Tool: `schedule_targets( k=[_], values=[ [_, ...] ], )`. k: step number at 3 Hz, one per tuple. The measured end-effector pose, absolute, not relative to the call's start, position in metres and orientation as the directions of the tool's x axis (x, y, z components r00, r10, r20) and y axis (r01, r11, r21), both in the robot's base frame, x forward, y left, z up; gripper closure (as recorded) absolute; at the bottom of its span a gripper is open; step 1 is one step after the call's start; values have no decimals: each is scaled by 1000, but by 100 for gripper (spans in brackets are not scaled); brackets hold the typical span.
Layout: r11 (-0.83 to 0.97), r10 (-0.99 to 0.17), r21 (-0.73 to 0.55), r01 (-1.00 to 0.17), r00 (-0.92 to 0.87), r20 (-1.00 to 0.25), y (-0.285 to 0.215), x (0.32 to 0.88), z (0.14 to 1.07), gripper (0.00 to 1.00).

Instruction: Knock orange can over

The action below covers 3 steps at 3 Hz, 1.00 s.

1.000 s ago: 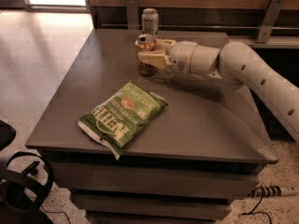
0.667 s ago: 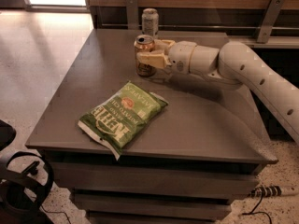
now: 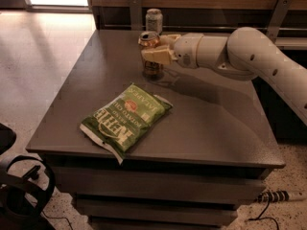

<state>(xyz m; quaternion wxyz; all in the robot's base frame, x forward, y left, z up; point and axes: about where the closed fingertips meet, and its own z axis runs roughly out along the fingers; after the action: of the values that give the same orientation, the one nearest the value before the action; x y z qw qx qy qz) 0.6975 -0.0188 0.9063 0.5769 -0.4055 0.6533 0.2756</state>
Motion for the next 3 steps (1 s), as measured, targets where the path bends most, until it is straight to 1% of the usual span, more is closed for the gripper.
schedule_targets(
  k=[2, 3],
  values=[
    [550, -383, -125, -826, -117, -916, -36, 689, 919, 100],
    [560, -488, -132, -818, -196, -851, -42, 684, 924, 100]
  ],
)
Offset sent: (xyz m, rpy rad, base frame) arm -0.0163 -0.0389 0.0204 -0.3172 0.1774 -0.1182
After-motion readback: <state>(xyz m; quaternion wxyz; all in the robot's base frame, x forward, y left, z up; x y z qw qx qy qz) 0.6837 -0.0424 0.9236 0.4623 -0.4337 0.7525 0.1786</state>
